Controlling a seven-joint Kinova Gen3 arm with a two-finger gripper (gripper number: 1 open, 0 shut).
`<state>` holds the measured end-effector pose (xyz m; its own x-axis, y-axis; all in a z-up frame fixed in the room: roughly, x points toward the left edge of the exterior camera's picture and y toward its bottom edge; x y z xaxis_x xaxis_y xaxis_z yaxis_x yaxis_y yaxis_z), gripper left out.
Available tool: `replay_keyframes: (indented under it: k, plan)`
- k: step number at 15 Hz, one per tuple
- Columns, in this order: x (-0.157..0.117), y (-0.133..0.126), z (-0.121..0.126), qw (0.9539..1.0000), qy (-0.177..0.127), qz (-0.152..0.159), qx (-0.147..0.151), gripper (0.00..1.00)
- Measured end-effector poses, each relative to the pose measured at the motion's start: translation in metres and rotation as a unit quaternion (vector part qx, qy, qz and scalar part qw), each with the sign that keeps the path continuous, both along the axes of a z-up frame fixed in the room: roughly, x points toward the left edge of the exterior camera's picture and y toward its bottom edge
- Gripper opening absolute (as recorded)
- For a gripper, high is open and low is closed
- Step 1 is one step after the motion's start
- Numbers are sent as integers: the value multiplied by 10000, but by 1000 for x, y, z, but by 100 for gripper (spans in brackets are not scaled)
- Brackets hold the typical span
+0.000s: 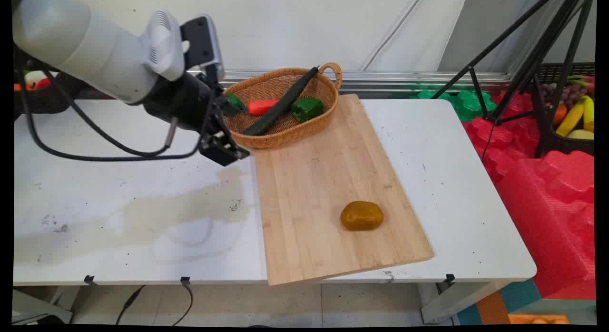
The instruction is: Pick up the potato from the cutting board
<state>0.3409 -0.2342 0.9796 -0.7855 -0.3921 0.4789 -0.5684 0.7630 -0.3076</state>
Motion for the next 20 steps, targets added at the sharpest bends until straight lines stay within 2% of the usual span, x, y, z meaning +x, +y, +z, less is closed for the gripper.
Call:
replay_keyframes:
  k: [4, 14, 20]
  plan:
    - [-36, -10, -12, 9996, -62, -245, 130, 100]
    - [-117, -48, -50, 9978, 49, -518, 401, 100]
    - [-166, -72, -88, 9955, 165, -622, 691, 100]
